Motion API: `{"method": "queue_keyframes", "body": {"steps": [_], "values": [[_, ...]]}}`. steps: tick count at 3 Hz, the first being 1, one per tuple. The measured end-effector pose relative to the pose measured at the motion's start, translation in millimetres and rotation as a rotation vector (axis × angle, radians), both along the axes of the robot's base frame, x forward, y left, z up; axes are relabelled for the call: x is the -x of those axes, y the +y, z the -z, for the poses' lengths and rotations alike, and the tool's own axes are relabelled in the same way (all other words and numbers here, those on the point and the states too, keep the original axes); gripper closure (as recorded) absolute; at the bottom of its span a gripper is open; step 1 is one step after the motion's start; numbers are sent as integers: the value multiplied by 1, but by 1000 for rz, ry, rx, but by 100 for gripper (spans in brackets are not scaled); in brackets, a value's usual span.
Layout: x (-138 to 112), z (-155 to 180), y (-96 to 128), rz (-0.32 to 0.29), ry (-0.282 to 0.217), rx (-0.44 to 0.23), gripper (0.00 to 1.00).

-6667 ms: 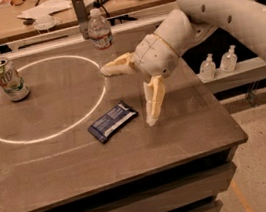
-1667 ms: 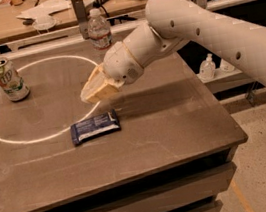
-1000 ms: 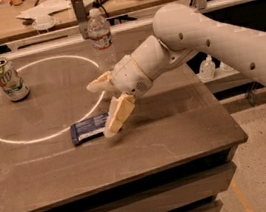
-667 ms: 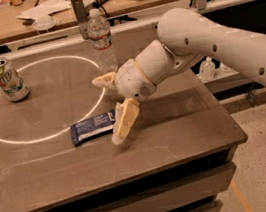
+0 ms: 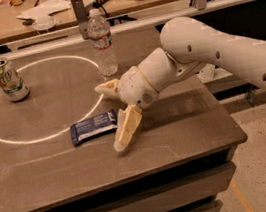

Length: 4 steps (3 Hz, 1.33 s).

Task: Move rxbar blueberry near 7up can

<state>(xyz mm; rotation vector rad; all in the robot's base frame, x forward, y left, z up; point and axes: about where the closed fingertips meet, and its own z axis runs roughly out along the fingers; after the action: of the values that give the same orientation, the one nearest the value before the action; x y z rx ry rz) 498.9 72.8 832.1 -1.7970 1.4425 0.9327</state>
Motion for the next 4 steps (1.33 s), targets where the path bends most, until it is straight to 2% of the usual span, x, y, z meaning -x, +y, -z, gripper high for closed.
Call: {"method": "queue_keyframes", "body": {"steps": [1, 3, 4], "values": [[2, 5, 0, -7, 35, 14, 26], [3, 10, 3, -34, 97, 33, 72], [3, 8, 3, -34, 97, 33, 100]]}}
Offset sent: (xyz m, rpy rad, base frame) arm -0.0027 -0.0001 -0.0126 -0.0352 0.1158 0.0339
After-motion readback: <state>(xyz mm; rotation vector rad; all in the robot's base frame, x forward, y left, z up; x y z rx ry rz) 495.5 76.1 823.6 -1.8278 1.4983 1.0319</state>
